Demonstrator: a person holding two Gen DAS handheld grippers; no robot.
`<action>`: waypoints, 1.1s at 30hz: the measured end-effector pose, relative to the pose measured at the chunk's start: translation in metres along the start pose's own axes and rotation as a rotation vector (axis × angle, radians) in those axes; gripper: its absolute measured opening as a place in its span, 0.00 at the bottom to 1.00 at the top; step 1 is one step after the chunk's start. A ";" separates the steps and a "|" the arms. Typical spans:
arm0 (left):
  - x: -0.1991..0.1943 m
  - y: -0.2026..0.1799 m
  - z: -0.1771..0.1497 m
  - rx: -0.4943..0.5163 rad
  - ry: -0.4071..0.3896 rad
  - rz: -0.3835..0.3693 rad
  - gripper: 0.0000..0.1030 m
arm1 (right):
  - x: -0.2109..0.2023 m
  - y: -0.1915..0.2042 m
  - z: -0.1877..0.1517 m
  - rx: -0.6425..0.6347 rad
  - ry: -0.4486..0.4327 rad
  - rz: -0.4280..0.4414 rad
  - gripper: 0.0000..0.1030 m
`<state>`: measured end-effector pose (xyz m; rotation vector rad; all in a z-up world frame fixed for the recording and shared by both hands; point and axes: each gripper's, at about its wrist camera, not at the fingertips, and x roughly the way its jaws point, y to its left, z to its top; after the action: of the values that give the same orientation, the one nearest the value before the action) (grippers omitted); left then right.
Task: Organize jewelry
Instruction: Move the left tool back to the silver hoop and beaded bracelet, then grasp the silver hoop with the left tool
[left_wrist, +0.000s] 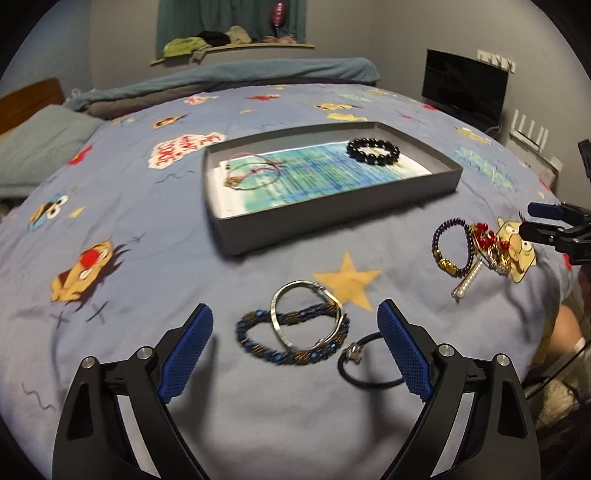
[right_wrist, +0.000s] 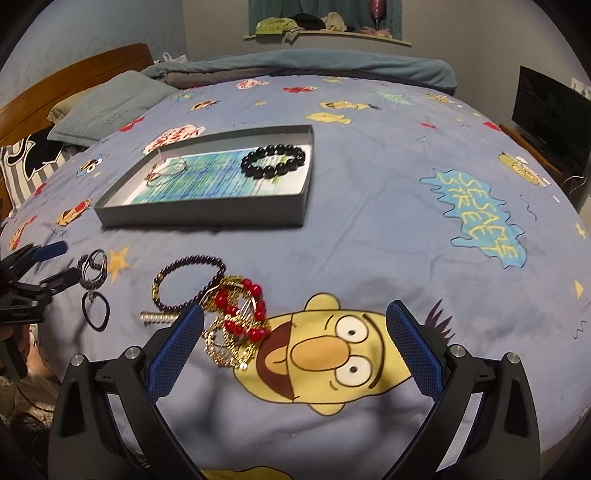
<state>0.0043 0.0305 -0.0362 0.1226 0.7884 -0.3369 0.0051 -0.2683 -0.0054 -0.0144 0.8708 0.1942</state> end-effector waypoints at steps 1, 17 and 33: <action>0.003 -0.001 0.000 0.002 0.001 -0.003 0.86 | 0.001 0.001 -0.002 -0.004 0.003 0.002 0.95; 0.027 -0.009 -0.005 0.105 0.032 0.025 0.62 | 0.009 -0.003 -0.008 0.003 0.020 0.022 0.95; 0.015 0.005 0.008 0.026 -0.013 -0.012 0.47 | 0.013 0.009 -0.012 -0.031 0.022 0.053 0.68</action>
<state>0.0218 0.0294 -0.0414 0.1399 0.7727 -0.3587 0.0024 -0.2586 -0.0220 -0.0224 0.8902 0.2579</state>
